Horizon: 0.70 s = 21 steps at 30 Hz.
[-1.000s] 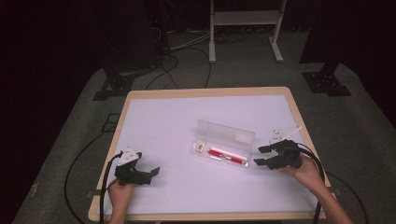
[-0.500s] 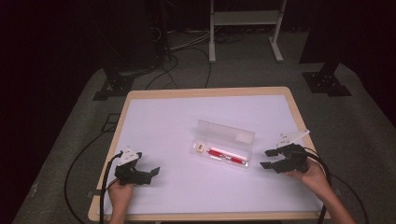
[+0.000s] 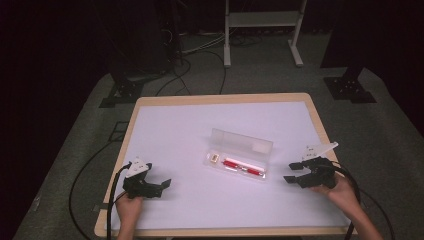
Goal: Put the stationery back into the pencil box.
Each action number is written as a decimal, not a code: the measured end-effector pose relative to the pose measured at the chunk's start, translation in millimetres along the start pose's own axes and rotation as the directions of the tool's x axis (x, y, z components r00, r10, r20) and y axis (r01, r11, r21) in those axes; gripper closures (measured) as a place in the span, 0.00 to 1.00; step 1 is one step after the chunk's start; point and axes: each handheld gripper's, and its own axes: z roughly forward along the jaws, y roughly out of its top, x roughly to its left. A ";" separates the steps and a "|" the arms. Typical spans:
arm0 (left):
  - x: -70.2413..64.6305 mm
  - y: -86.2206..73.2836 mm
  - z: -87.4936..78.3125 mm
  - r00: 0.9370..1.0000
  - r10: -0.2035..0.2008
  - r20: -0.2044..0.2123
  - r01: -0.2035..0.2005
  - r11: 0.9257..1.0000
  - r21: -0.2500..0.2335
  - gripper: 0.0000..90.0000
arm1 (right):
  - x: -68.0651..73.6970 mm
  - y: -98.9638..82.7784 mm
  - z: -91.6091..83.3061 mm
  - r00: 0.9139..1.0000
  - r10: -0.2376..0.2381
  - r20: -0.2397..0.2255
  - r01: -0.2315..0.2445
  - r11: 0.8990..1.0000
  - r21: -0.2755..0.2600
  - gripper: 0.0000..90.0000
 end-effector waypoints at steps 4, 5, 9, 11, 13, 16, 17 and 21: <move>-0.1 0.0 0.1 1.000 0.001 -0.001 -0.001 1.000 0.001 0.00 | -0.4 -5.9 -1.2 1.000 0.008 0.000 -0.008 1.000 0.000 0.47; -0.1 0.0 0.1 1.000 0.001 -0.001 -0.001 1.000 0.001 0.00 | -0.3 -7.0 -1.2 1.000 0.009 0.001 -0.009 1.000 -0.001 0.47; -0.2 0.0 0.1 1.000 0.001 -0.002 -0.001 1.000 0.001 0.00 | 0.0 -10.8 -2.5 1.000 0.016 0.001 -0.016 1.000 -0.001 0.46; -0.2 0.0 0.2 1.000 0.001 -0.002 -0.001 1.000 0.002 0.00 | -0.2 -14.1 -5.0 1.000 0.021 0.005 -0.021 1.000 -0.005 0.46; -0.3 0.0 0.2 1.000 0.000 -0.003 0.000 1.000 0.002 0.00 | -0.4 -16.3 -6.6 1.000 0.028 0.006 -0.028 1.000 -0.012 0.46; -0.5 0.0 0.3 1.000 -0.002 -0.004 0.002 1.000 0.003 0.00 | -0.6 -19.3 -8.8 0.999 0.032 0.009 -0.032 0.999 -0.013 0.46; -0.5 0.0 0.3 1.000 -0.002 -0.004 0.002 1.000 0.003 0.00 | -1.0 -20.3 -9.4 0.999 0.033 0.010 -0.033 0.999 -0.013 0.46; -0.4 0.0 0.2 1.000 -0.002 -0.004 0.002 1.000 0.003 0.00 | -1.6 -25.1 -11.7 0.999 0.044 0.014 -0.043 0.999 -0.019 0.46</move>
